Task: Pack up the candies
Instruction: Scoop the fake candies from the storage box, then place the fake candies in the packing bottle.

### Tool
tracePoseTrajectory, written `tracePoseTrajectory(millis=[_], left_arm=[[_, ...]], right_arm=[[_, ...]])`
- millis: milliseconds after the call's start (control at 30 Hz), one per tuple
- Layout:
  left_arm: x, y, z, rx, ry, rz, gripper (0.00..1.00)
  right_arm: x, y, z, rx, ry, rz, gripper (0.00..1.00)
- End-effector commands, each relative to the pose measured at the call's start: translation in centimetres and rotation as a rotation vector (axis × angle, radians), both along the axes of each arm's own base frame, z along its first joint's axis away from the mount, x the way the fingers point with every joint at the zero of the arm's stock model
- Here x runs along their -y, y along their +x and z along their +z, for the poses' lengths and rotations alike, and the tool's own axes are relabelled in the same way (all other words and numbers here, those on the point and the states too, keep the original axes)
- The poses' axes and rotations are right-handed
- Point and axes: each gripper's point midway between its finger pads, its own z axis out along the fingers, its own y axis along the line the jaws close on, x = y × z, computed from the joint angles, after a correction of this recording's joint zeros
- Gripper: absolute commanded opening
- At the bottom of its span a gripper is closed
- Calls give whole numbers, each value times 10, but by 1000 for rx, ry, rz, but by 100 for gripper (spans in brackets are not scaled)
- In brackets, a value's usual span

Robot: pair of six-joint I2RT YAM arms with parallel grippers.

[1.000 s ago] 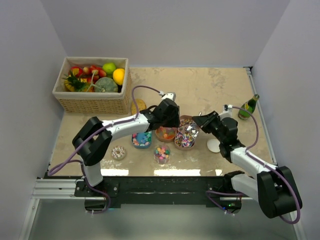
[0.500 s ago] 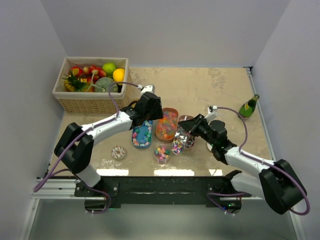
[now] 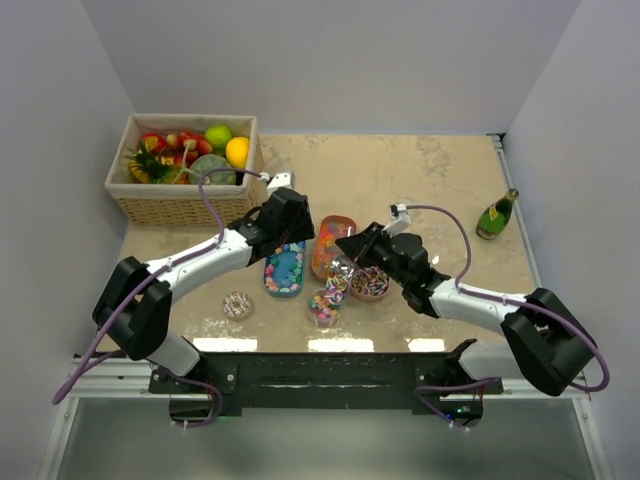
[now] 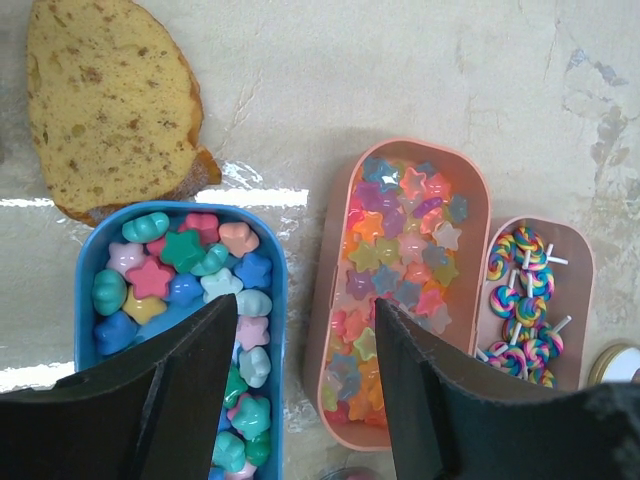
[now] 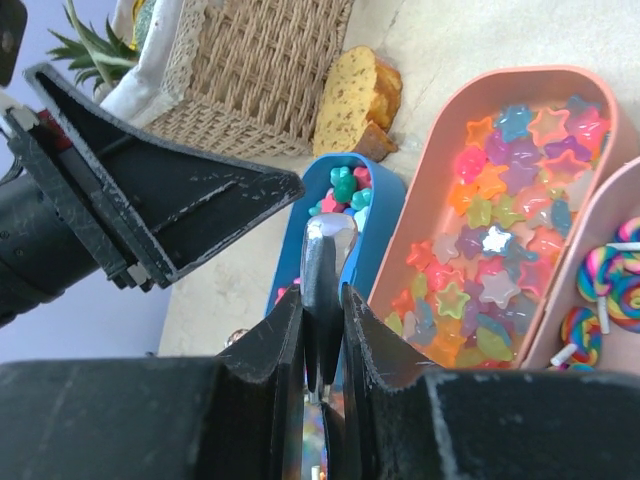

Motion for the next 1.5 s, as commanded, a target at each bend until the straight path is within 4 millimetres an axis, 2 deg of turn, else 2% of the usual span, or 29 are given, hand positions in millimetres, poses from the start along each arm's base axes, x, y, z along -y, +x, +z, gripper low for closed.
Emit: tracePoseTrajectory(millis=[0,267,833,1067,1300,1467], left_arm=[[-15,5,15,47,-4,60,62],[-17,5,13,45,1,63,62],[-17,4,9,35,0,60,62],[-18,4,8,34,2,62,62],[-18,3,9,35,-6,59,62],[-19,3,8,33,-5,60,62]], right_arm=[[-8,12,31,129,-18,-49,0],[-14,8,29,194,-91,-69,0],[-32,-16,42,371,-186,-96,0],[-45,-29,47,433,-248,-82,0],[-40,-28,44,444,-283,-111,0],[-31,-25,52,463,-300,-159,0]])
